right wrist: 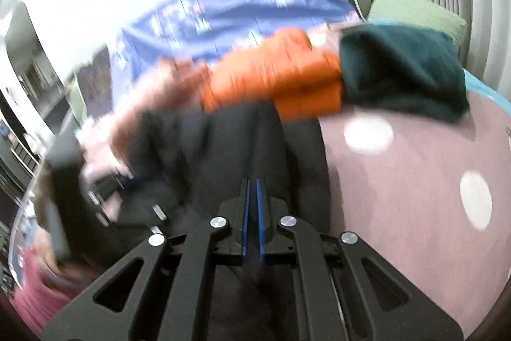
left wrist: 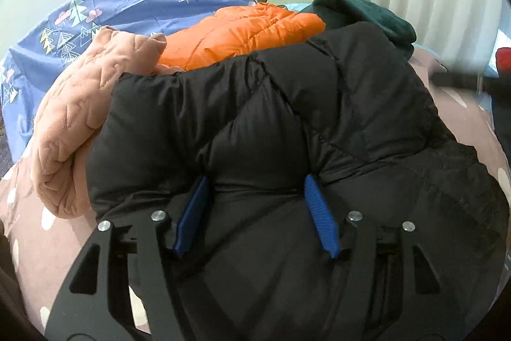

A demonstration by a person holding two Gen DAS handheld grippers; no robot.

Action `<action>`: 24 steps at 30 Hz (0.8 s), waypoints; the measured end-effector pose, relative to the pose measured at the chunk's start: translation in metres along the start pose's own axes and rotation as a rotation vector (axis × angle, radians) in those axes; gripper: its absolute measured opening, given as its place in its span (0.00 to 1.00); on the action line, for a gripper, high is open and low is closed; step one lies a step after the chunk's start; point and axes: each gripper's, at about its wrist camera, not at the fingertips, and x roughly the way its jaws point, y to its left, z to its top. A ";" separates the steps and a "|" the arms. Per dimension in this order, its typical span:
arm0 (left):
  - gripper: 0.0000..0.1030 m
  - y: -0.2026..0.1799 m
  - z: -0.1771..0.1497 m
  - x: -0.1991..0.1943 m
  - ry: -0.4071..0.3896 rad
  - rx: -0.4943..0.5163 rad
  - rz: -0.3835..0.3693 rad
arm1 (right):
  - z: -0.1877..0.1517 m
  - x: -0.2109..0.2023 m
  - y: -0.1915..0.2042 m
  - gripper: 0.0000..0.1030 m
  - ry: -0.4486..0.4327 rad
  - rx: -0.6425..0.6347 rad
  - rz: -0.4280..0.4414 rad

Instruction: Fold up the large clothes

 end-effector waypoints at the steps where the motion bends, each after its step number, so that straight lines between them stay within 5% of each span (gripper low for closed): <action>1: 0.62 0.000 0.001 0.001 0.004 0.000 0.000 | 0.010 0.002 0.009 0.05 -0.008 -0.011 0.031; 5: 0.62 0.002 0.001 0.001 -0.001 -0.003 -0.001 | 0.020 0.026 0.030 0.05 0.003 -0.058 0.049; 9: 0.62 0.007 -0.001 0.000 -0.012 -0.016 -0.024 | 0.001 0.091 -0.002 0.00 0.091 -0.058 -0.185; 24: 0.63 0.006 -0.009 0.009 -0.040 -0.014 -0.051 | -0.025 0.104 -0.025 0.00 0.048 -0.077 -0.185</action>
